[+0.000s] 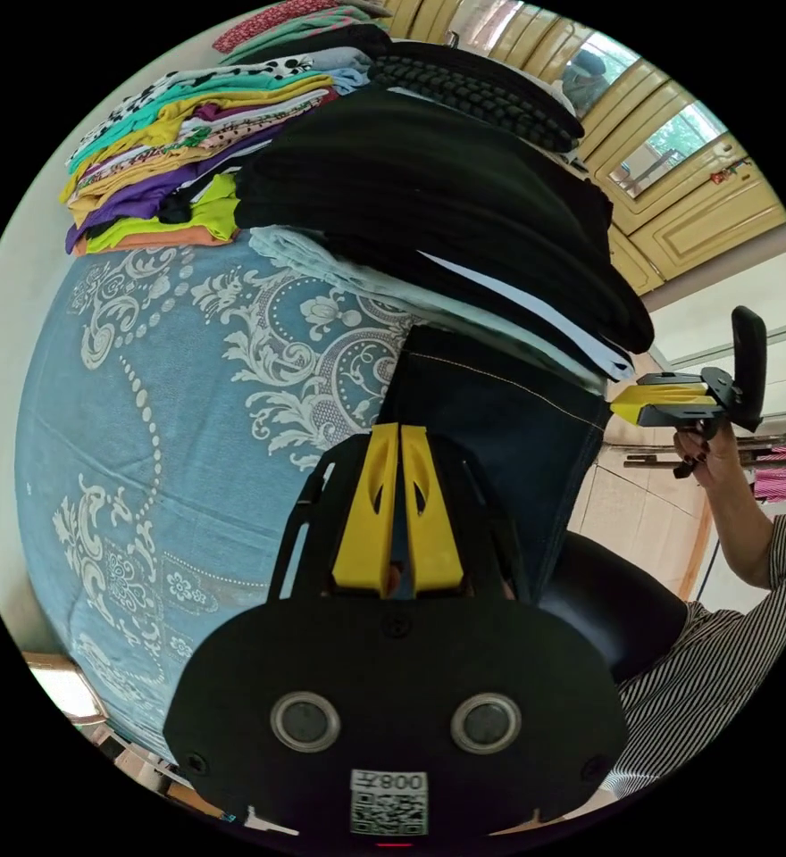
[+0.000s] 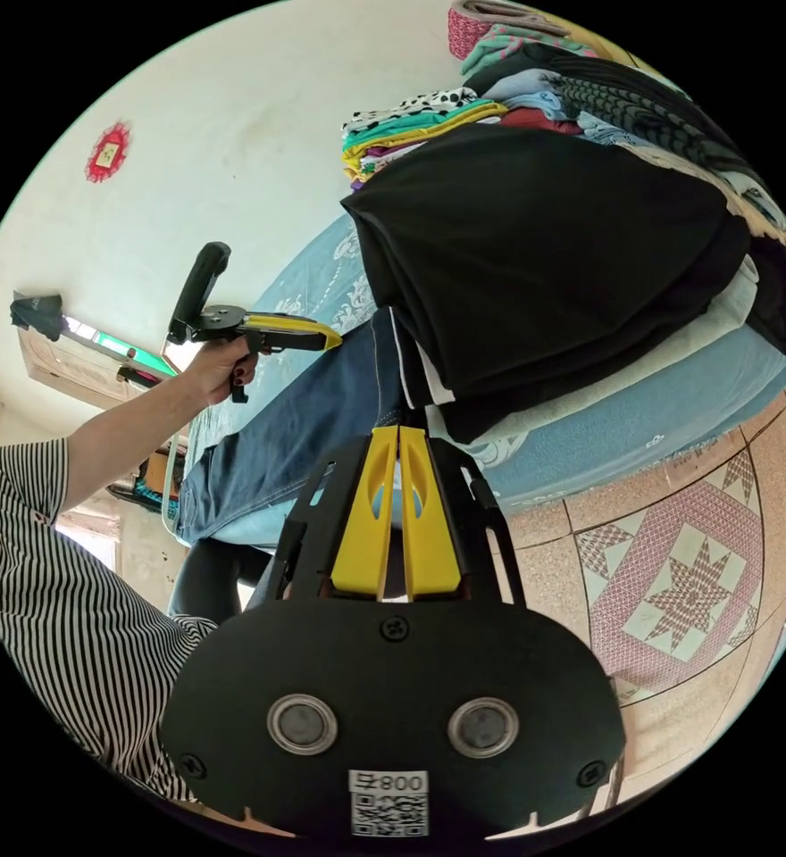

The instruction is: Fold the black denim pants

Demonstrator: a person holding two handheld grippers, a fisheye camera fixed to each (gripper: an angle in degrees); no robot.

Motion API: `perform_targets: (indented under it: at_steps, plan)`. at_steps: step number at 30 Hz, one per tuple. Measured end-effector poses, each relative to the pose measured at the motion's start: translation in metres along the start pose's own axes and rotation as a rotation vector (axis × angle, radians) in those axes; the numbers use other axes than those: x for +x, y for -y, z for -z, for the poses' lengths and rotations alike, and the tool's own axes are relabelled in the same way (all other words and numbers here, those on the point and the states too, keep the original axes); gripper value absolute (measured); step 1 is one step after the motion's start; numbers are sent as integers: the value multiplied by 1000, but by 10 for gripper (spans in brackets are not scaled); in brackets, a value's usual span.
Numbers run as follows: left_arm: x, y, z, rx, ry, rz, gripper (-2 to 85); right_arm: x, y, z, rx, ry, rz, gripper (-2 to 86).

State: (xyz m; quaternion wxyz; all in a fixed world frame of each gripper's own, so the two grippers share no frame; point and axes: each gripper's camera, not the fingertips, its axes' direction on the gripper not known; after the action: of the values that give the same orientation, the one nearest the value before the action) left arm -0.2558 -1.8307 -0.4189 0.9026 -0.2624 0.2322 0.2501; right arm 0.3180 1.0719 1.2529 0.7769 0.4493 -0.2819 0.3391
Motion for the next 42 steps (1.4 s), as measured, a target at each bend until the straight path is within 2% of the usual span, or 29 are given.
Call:
perform_targets:
  at_steps: [8,14,17,20,22,26,30,33,34,37,42]
  plan:
    - [0,-5,-56,-29,33,14,4,-33,15,-18,-26,-53,-10,1]
    - [0,-24,-90,21,37,7,3,-87,18,-19,3,-183,14,0]
    - [-3,-34,-106,92,-2,16,2,-126,26,-24,31,-199,76,0]
    - [-3,-39,-143,33,43,13,2,-169,51,-42,42,-204,163,0]
    - [-3,-49,-158,60,52,23,1,-204,78,-62,49,-230,236,0]
    - [-13,-103,-179,171,1,104,1,-247,120,-102,28,-340,286,0]
    - [-18,-167,-217,188,-3,148,1,-279,152,-168,-117,-489,320,0]
    - [-26,-204,-287,40,-29,170,2,-305,154,-191,-98,-523,356,0]
    - [-31,-222,-299,123,-37,199,2,-316,154,-197,-77,-536,360,0]
    - [-43,-253,-334,119,-113,277,2,-342,160,-211,-89,-563,391,0]
    - [-52,-359,-362,251,-169,319,6,-374,183,-223,-123,-506,321,0]
